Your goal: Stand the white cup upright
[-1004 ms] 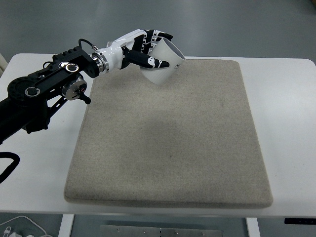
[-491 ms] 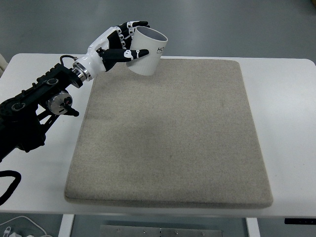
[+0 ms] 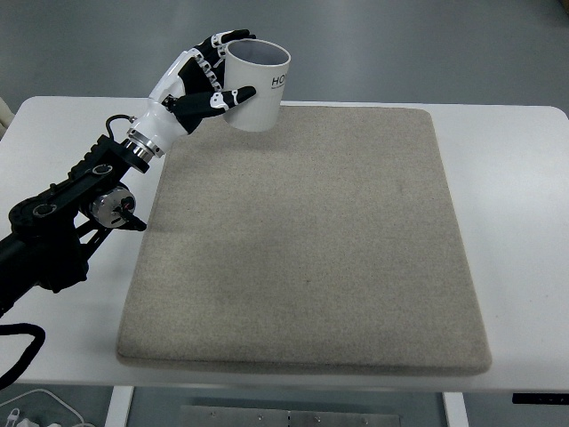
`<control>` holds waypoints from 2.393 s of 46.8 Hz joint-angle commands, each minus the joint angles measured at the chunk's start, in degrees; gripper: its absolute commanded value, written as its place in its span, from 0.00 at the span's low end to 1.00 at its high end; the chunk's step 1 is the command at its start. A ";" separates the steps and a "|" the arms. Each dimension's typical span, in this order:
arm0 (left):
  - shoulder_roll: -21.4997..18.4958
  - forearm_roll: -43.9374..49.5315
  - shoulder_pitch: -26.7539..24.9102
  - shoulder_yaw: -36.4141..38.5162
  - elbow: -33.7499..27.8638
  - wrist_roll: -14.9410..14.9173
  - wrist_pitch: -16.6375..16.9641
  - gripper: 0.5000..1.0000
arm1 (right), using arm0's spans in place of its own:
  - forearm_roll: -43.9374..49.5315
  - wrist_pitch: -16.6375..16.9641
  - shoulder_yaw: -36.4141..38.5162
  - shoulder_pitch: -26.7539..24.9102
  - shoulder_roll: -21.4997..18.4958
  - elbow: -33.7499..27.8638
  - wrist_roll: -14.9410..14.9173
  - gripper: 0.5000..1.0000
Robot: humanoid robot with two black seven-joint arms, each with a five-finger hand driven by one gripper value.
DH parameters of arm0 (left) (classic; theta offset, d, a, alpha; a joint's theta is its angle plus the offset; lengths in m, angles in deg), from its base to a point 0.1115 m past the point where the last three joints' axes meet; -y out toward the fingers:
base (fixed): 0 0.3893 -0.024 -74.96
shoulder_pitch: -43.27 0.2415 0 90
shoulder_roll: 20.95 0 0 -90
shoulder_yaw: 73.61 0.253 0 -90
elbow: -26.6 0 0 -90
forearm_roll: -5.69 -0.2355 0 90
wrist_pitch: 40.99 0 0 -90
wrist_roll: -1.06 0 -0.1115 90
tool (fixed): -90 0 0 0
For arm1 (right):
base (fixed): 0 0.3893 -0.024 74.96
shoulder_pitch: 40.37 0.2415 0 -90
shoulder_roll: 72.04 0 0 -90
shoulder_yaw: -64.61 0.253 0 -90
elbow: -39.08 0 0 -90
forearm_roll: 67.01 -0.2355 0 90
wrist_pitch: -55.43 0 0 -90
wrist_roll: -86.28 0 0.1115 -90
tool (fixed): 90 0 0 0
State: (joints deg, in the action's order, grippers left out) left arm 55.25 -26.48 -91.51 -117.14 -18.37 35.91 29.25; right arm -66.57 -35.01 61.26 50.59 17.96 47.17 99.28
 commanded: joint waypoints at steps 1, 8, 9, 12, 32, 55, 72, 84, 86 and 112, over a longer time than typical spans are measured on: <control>0.00 -0.18 0.05 0.20 0.15 0.15 -0.01 0.08 | 0.00 0.00 -0.07 0.00 0.00 0.00 -0.08 0.86; 0.00 -1.93 0.05 0.20 1.73 0.15 0.08 0.09 | 0.00 0.00 0.02 0.00 0.00 0.00 0.01 0.86; 0.00 -2.46 0.05 0.20 1.99 0.15 0.08 0.09 | 0.00 0.00 0.02 0.00 0.00 0.00 0.01 0.86; 0.00 -3.87 0.05 0.20 2.96 0.15 0.08 0.09 | 0.00 0.00 0.02 0.00 0.00 0.00 0.01 0.86; 0.00 -9.67 -0.31 2.74 7.62 0.15 0.25 0.09 | 0.00 0.00 -0.07 0.00 0.00 0.00 0.01 0.86; -0.09 -10.20 0.39 6.79 7.62 0.15 0.34 0.11 | 0.00 -0.08 -0.07 0.00 0.00 0.00 0.01 0.86; 0.70 -10.47 1.01 8.11 8.76 0.15 0.78 0.17 | 0.00 0.00 0.02 0.00 0.00 0.00 0.01 0.86; 3.60 -10.47 1.10 8.63 11.40 0.15 0.87 0.37 | 0.00 0.00 -0.07 0.00 0.00 0.00 0.01 0.86; 3.78 -10.47 1.10 8.81 11.40 0.15 0.95 0.43 | 0.00 0.00 -0.07 0.00 0.00 0.00 0.01 0.86; 3.43 -9.94 0.75 8.64 10.70 0.15 -0.19 1.00 | 0.00 0.00 0.02 0.00 0.00 0.00 0.01 0.86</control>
State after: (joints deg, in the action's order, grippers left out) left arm 58.74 -36.62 -90.71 -108.40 -7.63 36.06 29.27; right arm -66.57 -35.02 61.22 50.60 17.96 47.17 99.29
